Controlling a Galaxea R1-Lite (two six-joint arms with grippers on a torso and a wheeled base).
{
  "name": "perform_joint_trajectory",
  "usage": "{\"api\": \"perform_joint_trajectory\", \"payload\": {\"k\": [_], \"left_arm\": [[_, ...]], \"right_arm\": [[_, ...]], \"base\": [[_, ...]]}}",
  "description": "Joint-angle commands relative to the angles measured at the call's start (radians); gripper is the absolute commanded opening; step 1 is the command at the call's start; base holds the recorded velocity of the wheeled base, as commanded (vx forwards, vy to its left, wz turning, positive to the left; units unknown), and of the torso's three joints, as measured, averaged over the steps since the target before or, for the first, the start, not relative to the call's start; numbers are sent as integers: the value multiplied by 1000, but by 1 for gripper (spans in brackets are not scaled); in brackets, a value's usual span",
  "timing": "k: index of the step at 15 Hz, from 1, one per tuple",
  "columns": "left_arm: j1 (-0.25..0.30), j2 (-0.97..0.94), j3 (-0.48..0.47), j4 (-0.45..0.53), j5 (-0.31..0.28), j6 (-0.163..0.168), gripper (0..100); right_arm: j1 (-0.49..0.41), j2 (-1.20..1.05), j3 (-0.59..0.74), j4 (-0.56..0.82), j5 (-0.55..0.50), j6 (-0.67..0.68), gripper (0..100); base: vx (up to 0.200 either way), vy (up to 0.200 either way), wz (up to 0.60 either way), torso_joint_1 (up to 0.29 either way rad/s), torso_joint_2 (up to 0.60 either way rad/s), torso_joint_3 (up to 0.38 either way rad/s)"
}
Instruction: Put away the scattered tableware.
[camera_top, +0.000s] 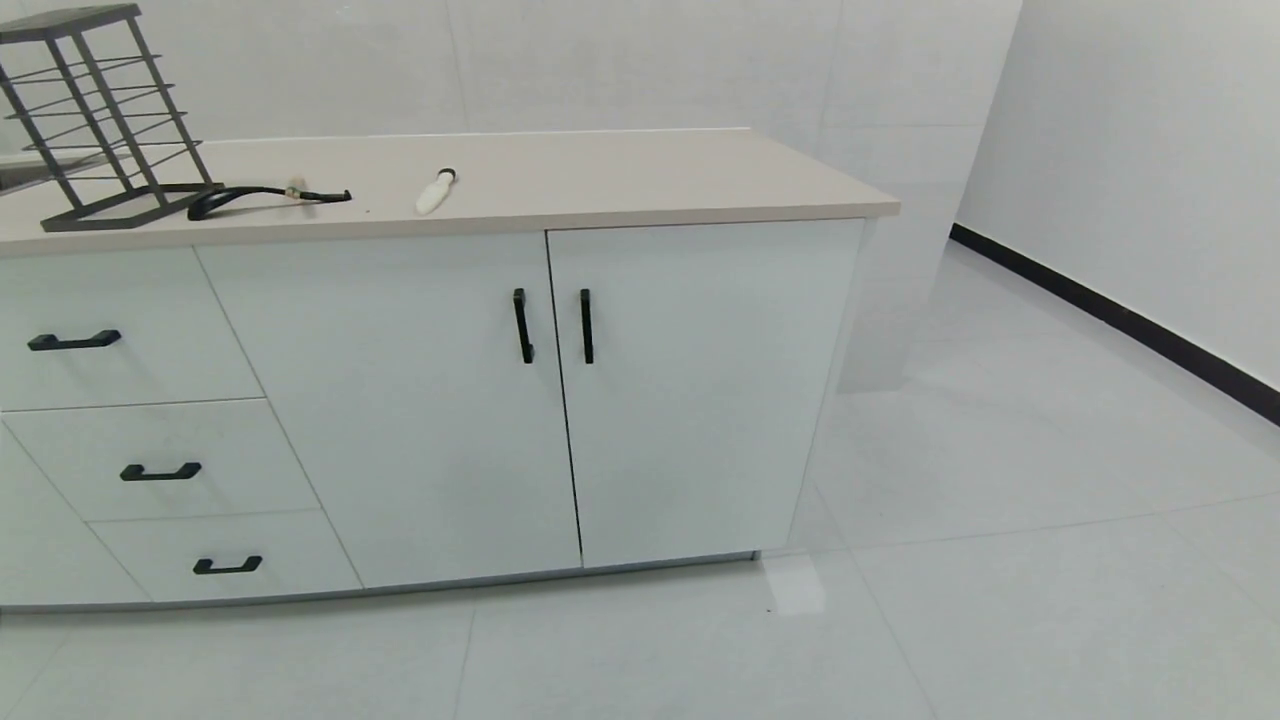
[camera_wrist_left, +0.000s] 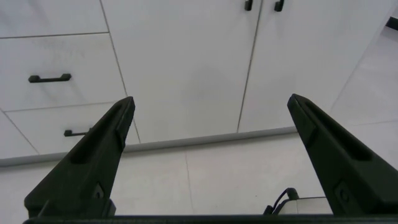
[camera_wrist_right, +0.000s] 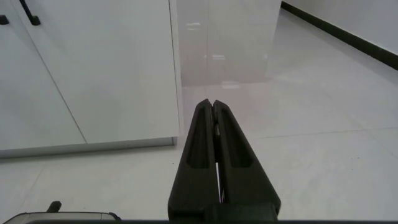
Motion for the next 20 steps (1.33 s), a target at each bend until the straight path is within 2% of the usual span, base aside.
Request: {"api": "perform_joint_trajectory", "payload": {"k": [1, 4, 6, 20], "left_arm": [[0, 0, 0, 0, 1, 0, 100], [0, 0, 0, 0, 4, -1, 100], [0, 0, 0, 0, 4, -3, 100], [0, 0, 0, 0, 5, -4, 100]], "right_arm": [[2, 6, 0, 1, 0, 0, 0], [2, 4, 0, 1, 0, 1, 0], [2, 6, 0, 1, 0, 1, 0], [2, 6, 0, 1, 0, 1, 0]], "base": [[0, 0, 600, 2, 2, 2], [0, 0, 600, 6, 4, -1], [0, 0, 0, 0, 0, 0], [0, 200, 0, 3, 4, 3]]}}
